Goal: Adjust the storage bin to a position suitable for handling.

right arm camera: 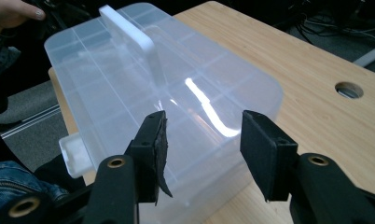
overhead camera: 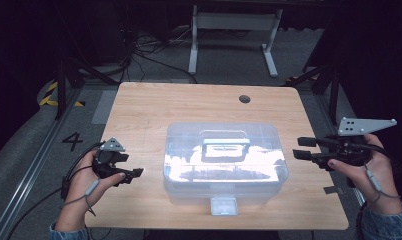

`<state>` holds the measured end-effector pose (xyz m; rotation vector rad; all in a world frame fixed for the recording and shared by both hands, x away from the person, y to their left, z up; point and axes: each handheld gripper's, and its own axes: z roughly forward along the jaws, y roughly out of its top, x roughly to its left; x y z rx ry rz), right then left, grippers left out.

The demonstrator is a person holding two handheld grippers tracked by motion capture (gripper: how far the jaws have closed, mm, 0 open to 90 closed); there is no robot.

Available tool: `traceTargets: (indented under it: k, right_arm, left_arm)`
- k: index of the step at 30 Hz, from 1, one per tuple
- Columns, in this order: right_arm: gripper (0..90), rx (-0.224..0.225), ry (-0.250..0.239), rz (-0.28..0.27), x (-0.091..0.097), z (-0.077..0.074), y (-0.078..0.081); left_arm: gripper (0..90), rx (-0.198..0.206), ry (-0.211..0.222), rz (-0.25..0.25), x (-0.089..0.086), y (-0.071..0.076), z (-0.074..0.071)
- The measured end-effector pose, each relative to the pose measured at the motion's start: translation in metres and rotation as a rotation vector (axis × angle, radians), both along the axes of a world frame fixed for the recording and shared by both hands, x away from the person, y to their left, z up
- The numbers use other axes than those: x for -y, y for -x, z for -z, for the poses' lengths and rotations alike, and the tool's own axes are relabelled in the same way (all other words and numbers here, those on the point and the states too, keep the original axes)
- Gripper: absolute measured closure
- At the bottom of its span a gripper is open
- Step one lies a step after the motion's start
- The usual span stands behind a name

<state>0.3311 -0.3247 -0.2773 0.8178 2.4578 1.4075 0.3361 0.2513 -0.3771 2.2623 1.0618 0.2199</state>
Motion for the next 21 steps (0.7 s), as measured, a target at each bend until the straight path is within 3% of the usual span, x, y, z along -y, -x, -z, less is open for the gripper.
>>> traceTargets:
  k: [6,10,16,21]
  right_arm:
    - [51.1,0.014,0.022,-0.045,-0.024,-0.011,-0.005]
    - [49.4,0.013,0.062,-0.088,-0.047,-0.014,-0.009]
    - [44.8,0.018,0.091,-0.129,-0.070,-0.011,-0.016]
    - [44.3,0.010,0.114,-0.147,-0.085,-0.004,-0.023]
  left_arm:
    - [28.0,0.002,-0.005,0.024,0.001,0.000,0.000]
    - [28.2,0.007,0.001,0.027,0.002,0.000,0.000]
    - [28.1,0.003,0.008,0.037,0.002,0.000,0.000]
    - [26.2,0.006,0.052,0.044,0.005,0.000,0.003]
